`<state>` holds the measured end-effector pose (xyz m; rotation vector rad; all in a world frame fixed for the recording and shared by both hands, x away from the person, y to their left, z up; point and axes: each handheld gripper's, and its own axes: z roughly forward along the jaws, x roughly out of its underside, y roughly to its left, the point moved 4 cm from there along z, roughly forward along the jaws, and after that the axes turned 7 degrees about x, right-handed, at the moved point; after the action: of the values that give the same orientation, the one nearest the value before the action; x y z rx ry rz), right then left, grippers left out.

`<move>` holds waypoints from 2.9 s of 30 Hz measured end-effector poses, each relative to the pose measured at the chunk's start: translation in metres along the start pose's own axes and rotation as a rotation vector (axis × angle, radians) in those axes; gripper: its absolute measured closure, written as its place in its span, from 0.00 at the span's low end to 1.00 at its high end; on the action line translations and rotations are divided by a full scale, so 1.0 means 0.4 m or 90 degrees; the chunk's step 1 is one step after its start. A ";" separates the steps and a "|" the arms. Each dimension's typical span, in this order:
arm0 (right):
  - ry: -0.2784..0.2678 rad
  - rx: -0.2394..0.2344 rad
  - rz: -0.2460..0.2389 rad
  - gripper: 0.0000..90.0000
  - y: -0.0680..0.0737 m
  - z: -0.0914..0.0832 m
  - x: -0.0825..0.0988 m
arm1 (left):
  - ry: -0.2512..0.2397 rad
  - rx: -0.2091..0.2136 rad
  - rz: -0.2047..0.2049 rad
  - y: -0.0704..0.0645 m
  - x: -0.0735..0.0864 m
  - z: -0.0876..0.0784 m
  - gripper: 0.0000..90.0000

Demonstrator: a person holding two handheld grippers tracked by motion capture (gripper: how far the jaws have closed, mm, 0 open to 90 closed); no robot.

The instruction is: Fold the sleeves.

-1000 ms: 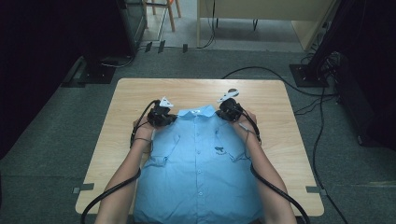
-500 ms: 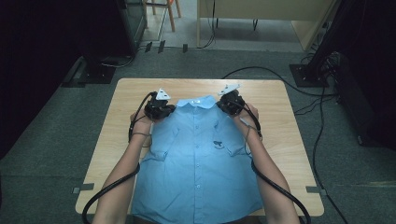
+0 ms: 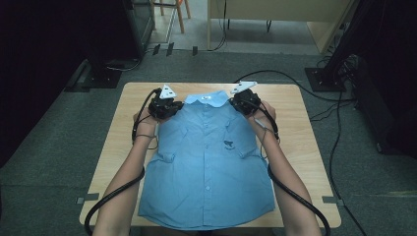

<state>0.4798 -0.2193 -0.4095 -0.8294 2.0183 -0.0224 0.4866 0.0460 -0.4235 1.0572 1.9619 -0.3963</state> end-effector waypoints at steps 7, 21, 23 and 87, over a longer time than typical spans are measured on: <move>-0.028 0.012 -0.010 0.99 -0.009 -0.054 -0.041 | -0.035 0.000 0.029 -0.019 -0.047 -0.068 0.94; -0.043 -0.010 0.012 0.99 0.065 -0.082 0.060 | -0.029 0.044 0.022 -0.097 0.056 -0.076 0.93; -0.044 -0.010 0.015 0.99 0.081 -0.089 0.082 | -0.029 0.044 0.022 -0.097 0.056 -0.076 0.93; -0.073 -0.199 0.057 0.99 0.350 -0.333 0.326 | -0.027 0.174 0.004 -0.396 0.314 -0.252 0.94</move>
<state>0.2567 -0.2238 -0.4766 -0.9090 1.9749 0.3921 0.2712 0.0795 -0.4823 1.2151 1.9015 -0.6928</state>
